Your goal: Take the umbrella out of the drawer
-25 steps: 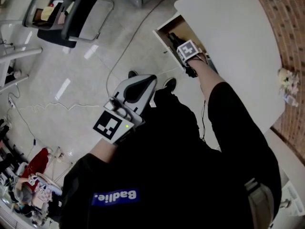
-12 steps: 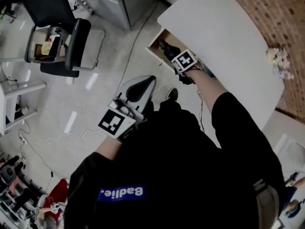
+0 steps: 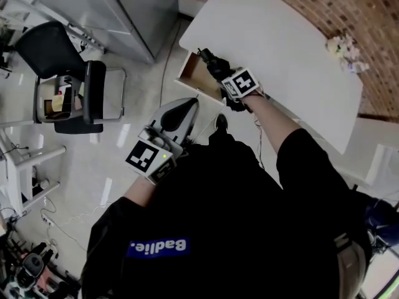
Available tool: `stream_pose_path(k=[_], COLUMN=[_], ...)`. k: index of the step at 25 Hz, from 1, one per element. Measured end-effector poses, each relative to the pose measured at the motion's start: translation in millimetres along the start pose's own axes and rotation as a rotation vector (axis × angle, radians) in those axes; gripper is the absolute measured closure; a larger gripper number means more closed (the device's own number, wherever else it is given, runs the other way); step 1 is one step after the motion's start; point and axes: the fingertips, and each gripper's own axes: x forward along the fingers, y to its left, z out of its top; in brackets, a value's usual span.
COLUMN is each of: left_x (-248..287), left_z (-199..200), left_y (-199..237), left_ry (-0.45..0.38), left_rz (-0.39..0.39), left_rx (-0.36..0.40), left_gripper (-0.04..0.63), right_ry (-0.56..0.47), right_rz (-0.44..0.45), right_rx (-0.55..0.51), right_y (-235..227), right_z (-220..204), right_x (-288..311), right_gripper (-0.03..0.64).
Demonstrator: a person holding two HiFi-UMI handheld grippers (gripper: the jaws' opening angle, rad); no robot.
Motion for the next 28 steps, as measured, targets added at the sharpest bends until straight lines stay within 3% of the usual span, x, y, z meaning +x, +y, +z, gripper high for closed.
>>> stream_pose_path(k=[7, 16, 24, 28], left_x=[56, 104, 122, 122], left_z=[16, 13, 6, 3], left_y=[-22, -38, -49, -49], left_ry=[0.005, 0.011, 0.026, 0.039], left_rz=[-0.010, 0.034, 0.074, 0.093], left_rx=[0.041, 0.051, 0.060, 0.060], left_gripper=[0.598, 0.598, 0.598, 0.598], right_ry=[-0.071, -0.043, -0.023, 0.041], right_rz=[-0.025, -0.082, -0.090, -0.130], right_rx=[0.061, 0.103, 0.119, 0.167], right_y=[-65, -153, -179, -192], right_z=[-3, -24, -24, -38], right_x=[-36, -39, -16, -5], right_gripper=[0.383, 0.383, 0.382, 0.380])
